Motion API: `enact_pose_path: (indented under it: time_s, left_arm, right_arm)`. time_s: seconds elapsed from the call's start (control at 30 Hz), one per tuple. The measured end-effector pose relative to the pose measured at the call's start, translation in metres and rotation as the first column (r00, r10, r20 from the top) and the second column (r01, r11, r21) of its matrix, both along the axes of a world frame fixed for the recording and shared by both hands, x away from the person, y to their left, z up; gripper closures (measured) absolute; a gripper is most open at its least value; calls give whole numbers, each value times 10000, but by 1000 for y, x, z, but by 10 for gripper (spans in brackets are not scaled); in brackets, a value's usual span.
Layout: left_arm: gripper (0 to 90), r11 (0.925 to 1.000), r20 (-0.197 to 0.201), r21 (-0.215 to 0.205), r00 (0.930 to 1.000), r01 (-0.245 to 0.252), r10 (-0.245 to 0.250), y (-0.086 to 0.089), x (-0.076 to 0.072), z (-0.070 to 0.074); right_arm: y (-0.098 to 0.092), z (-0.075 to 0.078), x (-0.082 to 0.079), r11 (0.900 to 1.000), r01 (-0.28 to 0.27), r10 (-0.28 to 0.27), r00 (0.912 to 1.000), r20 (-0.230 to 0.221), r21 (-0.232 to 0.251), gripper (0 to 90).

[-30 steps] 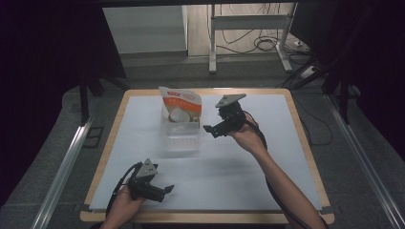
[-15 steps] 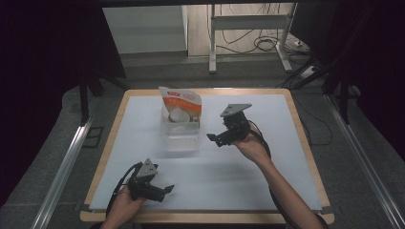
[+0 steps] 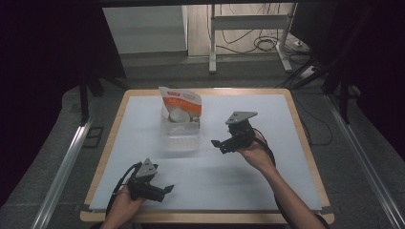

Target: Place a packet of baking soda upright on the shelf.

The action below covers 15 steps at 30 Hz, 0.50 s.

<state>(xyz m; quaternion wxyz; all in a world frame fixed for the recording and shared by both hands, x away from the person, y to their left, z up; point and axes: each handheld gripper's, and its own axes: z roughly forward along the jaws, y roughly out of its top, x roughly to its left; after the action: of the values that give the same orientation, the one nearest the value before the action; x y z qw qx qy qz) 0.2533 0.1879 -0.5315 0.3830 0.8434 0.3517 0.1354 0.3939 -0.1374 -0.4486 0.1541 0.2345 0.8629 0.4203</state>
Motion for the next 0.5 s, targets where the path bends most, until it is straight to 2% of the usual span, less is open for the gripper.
enact_pose_path:
  time_s: [0.27, 0.5]
  left_arm:
    - [32, 10000, -10, 17, 10000, -5, 5, 0, 0, 0]
    - [32, 10000, 3, 25, 10000, 11, -11, -1, 0, 0]
  right_arm:
    - [-8, -6, -11, 9998, 41, -41, 10000, 15, -180, 7]
    - [-24, -9, -22, 9992, 255, -257, 9997, -61, -296, 2]
